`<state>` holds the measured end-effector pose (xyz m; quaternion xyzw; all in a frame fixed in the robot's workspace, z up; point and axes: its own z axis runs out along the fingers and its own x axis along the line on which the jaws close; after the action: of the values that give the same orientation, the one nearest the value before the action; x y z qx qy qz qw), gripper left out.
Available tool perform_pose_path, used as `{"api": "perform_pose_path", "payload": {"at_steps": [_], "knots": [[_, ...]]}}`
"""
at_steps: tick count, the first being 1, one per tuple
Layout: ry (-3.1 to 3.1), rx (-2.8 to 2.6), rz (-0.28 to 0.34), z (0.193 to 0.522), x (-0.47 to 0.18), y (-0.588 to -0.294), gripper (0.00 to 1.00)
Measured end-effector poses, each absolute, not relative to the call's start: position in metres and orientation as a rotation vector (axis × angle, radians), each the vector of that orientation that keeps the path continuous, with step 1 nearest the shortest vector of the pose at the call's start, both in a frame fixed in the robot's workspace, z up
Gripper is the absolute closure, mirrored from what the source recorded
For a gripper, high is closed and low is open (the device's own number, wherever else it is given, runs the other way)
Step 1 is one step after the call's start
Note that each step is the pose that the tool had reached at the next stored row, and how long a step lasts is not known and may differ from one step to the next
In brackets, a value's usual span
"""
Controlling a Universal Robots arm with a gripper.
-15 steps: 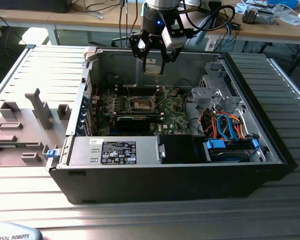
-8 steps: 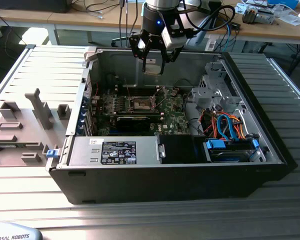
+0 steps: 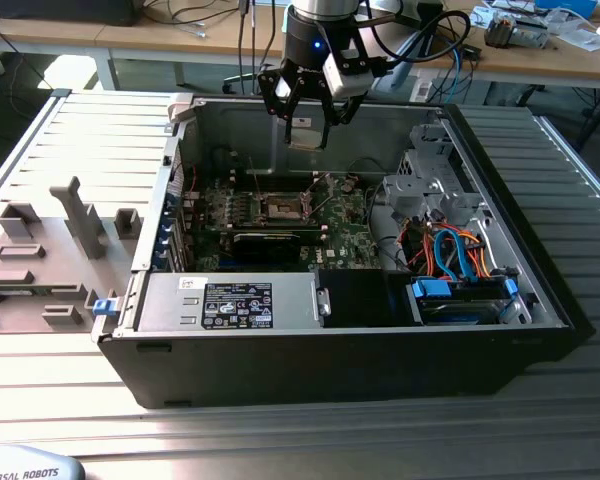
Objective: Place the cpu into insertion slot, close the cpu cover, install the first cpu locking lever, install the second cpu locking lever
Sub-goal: 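Place the cpu into insertion slot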
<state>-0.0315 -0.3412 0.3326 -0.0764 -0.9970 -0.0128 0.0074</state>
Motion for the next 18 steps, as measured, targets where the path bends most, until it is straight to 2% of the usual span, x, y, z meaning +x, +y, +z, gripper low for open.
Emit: {"api": "perform_pose_path", "payload": {"at_steps": [18], "knots": [[-3.117, -0.252, -0.038, 0.3326, -0.0315, -0.3412, 0.46]]}}
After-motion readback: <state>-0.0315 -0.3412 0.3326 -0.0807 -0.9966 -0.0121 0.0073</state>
